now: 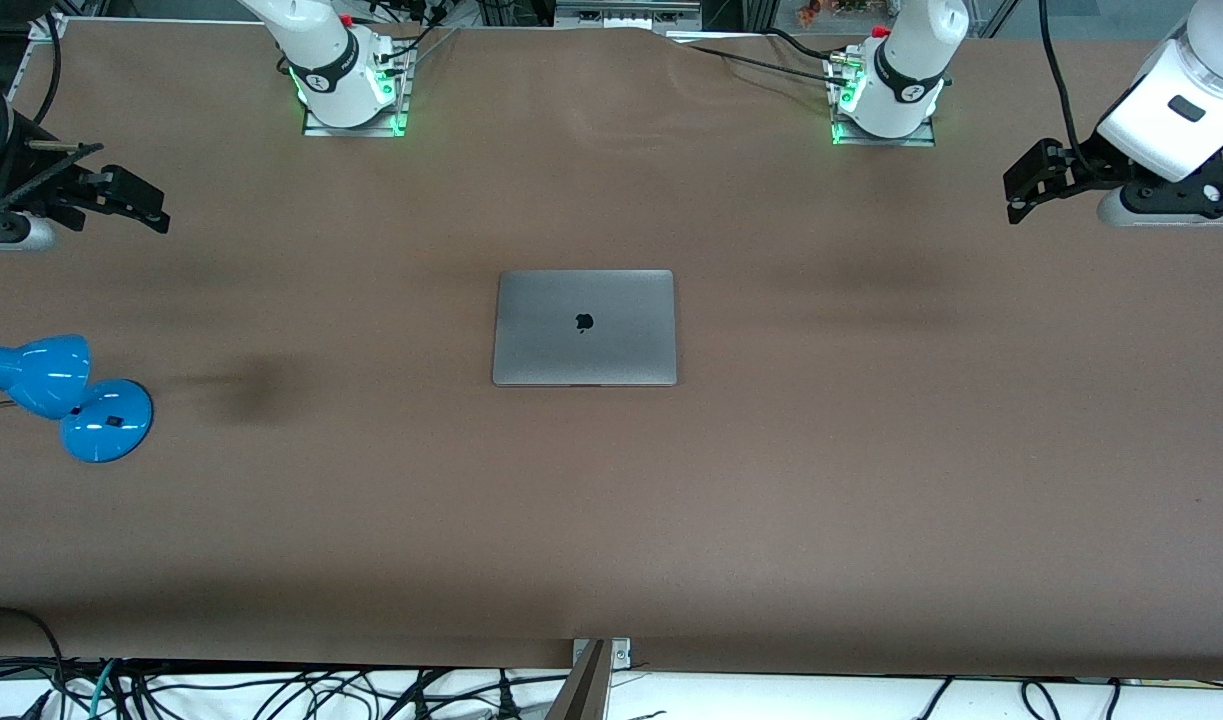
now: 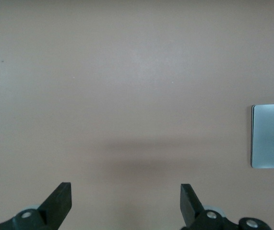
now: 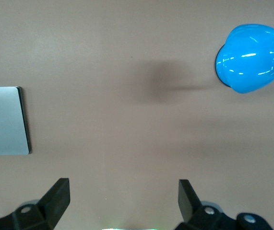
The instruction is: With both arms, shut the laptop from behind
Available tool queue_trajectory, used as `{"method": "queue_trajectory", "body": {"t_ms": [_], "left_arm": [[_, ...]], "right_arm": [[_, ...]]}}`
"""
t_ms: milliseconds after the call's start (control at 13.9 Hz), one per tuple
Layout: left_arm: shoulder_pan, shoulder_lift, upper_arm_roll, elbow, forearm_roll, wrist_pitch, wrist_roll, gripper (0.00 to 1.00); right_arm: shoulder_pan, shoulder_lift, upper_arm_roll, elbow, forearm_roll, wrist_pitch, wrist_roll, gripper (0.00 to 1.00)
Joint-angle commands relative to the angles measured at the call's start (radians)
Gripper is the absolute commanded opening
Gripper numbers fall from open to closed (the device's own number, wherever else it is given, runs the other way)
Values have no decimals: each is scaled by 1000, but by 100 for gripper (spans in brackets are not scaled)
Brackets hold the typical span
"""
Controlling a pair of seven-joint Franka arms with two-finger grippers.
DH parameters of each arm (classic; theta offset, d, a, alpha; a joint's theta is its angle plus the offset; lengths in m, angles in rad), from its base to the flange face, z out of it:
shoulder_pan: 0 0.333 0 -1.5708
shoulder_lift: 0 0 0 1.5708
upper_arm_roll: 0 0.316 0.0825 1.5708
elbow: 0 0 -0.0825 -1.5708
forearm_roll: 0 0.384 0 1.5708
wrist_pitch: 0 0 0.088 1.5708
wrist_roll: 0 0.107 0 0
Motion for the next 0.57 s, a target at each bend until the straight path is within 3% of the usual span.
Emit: {"method": "queue_trajectory", "body": {"t_ms": [0, 503], "left_arm": [[-7, -76, 1, -107, 2, 62, 14, 100], [-41, -64, 8, -114, -58, 60, 15, 100]], "right_arm": [[-1, 0, 3, 13, 13, -6, 3, 100], [1, 0, 6, 13, 13, -14, 3, 100]]}}
